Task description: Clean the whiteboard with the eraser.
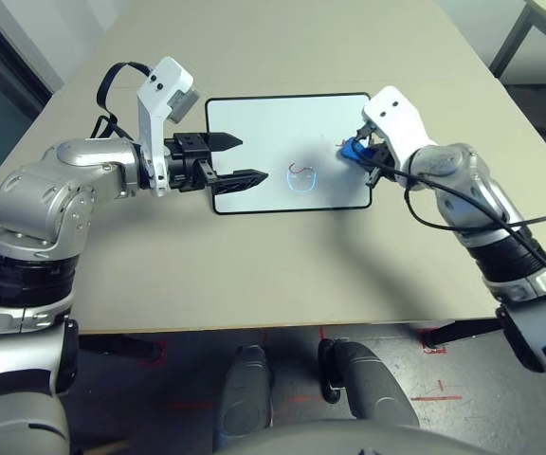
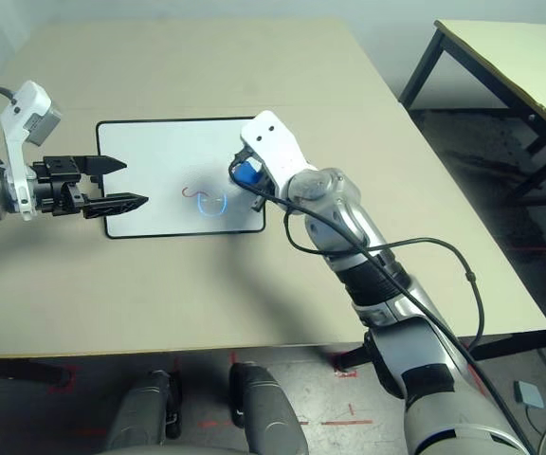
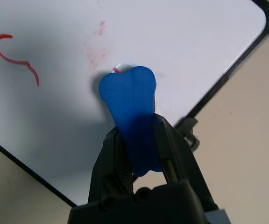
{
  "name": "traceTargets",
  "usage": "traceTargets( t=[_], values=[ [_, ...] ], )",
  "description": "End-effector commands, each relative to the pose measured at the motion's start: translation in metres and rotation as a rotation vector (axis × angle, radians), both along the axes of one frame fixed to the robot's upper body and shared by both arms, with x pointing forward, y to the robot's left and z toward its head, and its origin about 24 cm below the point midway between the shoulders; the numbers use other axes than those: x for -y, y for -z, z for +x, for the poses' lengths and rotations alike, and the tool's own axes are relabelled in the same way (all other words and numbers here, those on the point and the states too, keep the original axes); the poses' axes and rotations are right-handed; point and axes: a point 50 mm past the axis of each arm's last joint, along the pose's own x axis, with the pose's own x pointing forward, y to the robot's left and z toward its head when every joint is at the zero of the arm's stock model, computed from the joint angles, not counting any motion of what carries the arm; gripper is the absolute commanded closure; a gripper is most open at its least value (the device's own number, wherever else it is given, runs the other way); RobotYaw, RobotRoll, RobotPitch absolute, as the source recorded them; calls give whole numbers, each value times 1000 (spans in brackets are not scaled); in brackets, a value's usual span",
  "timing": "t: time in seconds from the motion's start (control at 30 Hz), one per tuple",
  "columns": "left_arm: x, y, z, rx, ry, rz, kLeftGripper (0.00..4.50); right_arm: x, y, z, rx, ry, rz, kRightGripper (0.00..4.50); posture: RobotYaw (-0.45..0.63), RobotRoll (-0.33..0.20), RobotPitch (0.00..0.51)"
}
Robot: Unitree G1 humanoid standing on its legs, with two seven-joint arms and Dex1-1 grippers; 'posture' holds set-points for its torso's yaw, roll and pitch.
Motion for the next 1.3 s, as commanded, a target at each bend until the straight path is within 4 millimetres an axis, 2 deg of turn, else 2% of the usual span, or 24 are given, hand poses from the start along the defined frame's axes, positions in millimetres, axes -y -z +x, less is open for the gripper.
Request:
traceTargets(
  t=[0.03,0.23,0.43,0.57,0.73,1.03,1.2,1.3],
  values=[
    [1,2,-3,-6,-1,2,0,-14,8,4,-28,-37,-35,3649,70,0,145],
    [1,2,-4,-8,-5,-3,0,-28,1,13,7,-60,-33,3650,75,0,147],
    [1,2,-4,-9,-3,-6,0,-33,-1,19,30,-64,-39,3650,74,0,153],
    [1,2,-3,-12,0,-5,0,-22,3,18,20,-40,-55,3650,64,0,154],
    [2,3,-2,-15,8,-4,0,3,8,14,2,18,-75,3650,49,0,153],
    [5,4,2,-19,30,-4,0,42,3,5,-5,130,-97,3650,18,0,151],
    [6,5,4,-22,40,-3,0,50,1,3,-3,159,-102,3650,7,0,148],
    [6,5,4,-22,43,-3,0,48,0,3,1,155,-100,3651,7,0,146]
  ],
)
